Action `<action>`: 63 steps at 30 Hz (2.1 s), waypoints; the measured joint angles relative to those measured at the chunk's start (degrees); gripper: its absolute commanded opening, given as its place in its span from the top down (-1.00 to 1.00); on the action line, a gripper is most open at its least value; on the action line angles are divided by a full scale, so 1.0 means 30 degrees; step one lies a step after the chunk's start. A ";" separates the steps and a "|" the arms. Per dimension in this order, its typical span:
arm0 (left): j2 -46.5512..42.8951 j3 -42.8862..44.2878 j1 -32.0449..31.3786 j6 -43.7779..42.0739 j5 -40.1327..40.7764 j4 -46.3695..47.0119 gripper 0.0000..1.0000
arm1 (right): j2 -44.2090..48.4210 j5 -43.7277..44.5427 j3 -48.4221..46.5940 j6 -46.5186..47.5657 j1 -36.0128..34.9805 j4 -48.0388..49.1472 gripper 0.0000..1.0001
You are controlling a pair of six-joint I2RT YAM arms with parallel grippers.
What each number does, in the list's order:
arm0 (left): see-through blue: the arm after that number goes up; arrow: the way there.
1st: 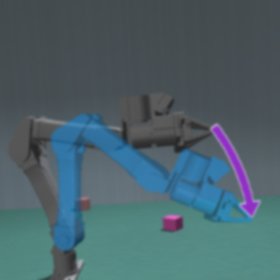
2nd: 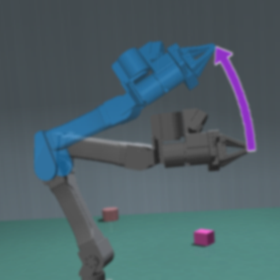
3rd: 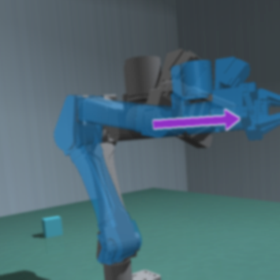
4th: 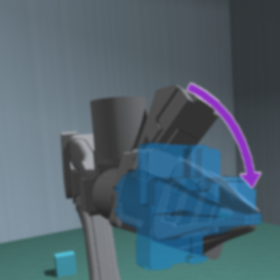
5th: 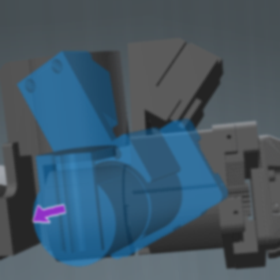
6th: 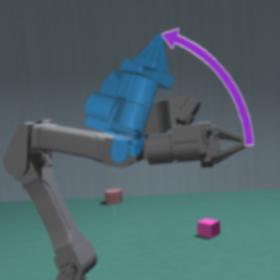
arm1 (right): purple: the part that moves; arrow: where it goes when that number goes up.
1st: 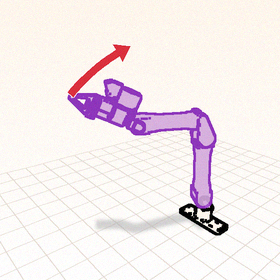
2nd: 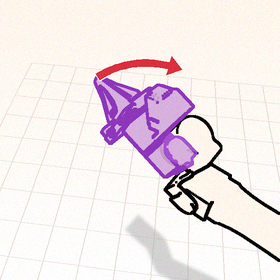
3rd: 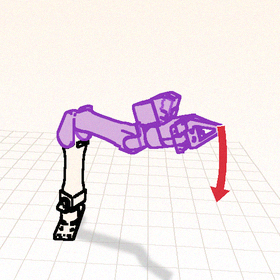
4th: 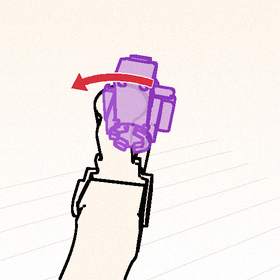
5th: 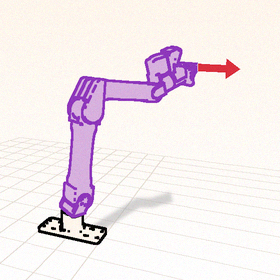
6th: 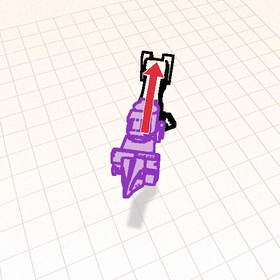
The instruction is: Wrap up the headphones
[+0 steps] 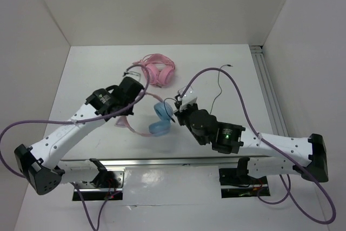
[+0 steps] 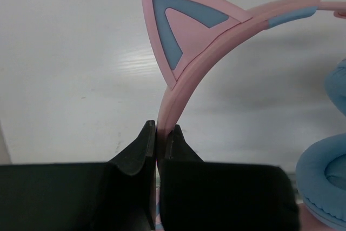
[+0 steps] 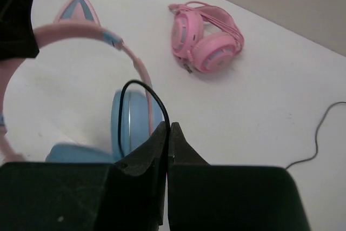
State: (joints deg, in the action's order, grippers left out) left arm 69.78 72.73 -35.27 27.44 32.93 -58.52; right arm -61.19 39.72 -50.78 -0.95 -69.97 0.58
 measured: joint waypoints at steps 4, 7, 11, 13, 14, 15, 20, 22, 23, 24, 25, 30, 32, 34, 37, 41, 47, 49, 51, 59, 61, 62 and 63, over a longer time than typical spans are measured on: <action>-0.0175 -0.0809 -0.3388 -0.2171 -0.2776 0.1581 1.00 | 0.0000 0.2652 -0.0124 0.1056 -0.0962 -0.1486 1.00; -0.0517 -0.0962 -0.5501 -0.3155 -0.3978 0.2106 1.00 | 0.0015 0.3548 -0.0124 0.1741 -0.0925 -0.2127 1.00; -0.1027 -0.0962 -0.7388 -0.3650 -0.4437 0.2834 1.00 | 0.0197 0.3621 -0.0124 0.2280 -0.0867 -0.2951 1.00; -0.1217 -0.0962 -0.7563 -0.3716 -0.4459 0.3031 1.00 | 0.0350 0.3534 -0.0124 0.2390 -0.0838 -0.3198 1.00; -0.1348 -0.0969 -0.7577 -0.3840 -0.4524 0.3060 1.00 | 0.0459 0.3249 -0.0124 0.2433 -0.0787 -0.3279 1.00; -0.1515 -0.0969 -0.7577 -0.4036 -0.4612 0.3075 1.00 | 0.0576 0.2914 -0.0124 0.2470 -0.0714 -0.3337 1.00; -0.2718 -0.0969 -0.7577 -0.4546 -0.4925 0.3082 1.00 | 0.1341 -0.0539 -0.0117 0.2703 0.0051 -0.3453 0.94; -0.2994 -0.0962 -0.7592 -0.4692 -0.5100 0.3067 1.00 | 0.1610 -0.2572 -0.0117 0.2790 0.0364 -0.3497 0.94; -0.3053 -0.0969 -0.7599 -0.4772 -0.5158 0.3031 1.00 | 0.1705 -0.3650 -0.0117 0.2805 0.0517 -0.3526 0.94; -0.3067 -0.0962 -0.7599 -0.4954 -0.5238 0.2958 1.00 | 0.1734 -0.4488 -0.0117 0.2834 0.0641 -0.3585 0.94; -0.3082 -0.0962 -0.7606 -0.5100 -0.5326 0.2856 1.00 | 0.1719 -0.5340 -0.0117 0.2849 0.0823 -0.3665 0.94; -0.3191 -0.0962 -0.7621 -0.5661 -0.5603 0.2229 1.00 | 0.1209 -0.8626 -0.0131 0.2994 0.1654 -0.4233 0.94; -0.3497 -0.0969 -0.7621 -0.5770 -0.5741 0.2040 1.00 | 0.1005 -0.9814 -0.0138 0.2987 0.2178 -0.4306 0.94; -0.4029 -0.0969 -0.7621 -0.6069 -0.5843 0.2004 1.00 | 0.0940 -1.1125 -0.0211 0.2987 0.2696 -0.4277 0.96; -0.5268 -0.0969 -0.7621 -0.6215 -0.5850 0.2069 1.00 | 0.0933 -1.3274 -0.0379 0.2958 0.3643 -0.4153 0.96; -0.6397 -0.0969 -0.7614 -0.6564 -0.5639 0.2091 1.00 | 0.0809 -1.5868 -0.0474 0.2769 0.4575 -0.3446 0.91; -0.6965 -0.0969 -0.7614 -0.6659 -0.5202 0.2149 1.00 | -0.0284 -1.9802 -0.0401 0.2200 0.5756 -0.1428 0.57; -0.7220 -0.0962 -0.7679 -0.6608 -0.5508 0.2878 1.00 | -0.0903 -2.0808 -0.0284 0.1800 0.6229 -0.0503 0.09; -0.7439 -0.0918 -0.7985 -0.6535 -0.6419 0.3876 1.00 | -0.1763 -2.1813 -0.0036 0.1348 0.6717 0.0787 -0.12; -0.7533 0.0306 -0.8284 -0.5537 -0.6244 0.5340 1.00 | -0.4954 -2.4006 0.0736 -0.0444 0.7155 0.5603 -0.17; -0.7548 0.0699 -0.8284 -0.5078 -0.5829 0.5588 1.00 | -0.5472 -2.4123 0.1180 -0.0954 0.7257 0.6798 -0.17; -0.7570 0.0867 -0.8284 -0.4903 -0.5501 0.5683 1.00 | -0.5785 -2.4239 0.1392 -0.1290 0.7300 0.7512 -0.17; -0.7599 0.1005 -0.8284 -0.4670 -0.5180 0.5727 1.00 | -0.6156 -2.4385 0.1574 -0.1581 0.7380 0.8233 -0.17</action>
State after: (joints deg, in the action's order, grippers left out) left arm 46.98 75.75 -60.12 13.43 17.39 -41.34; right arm -79.66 -33.43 -46.06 -5.69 -47.83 25.28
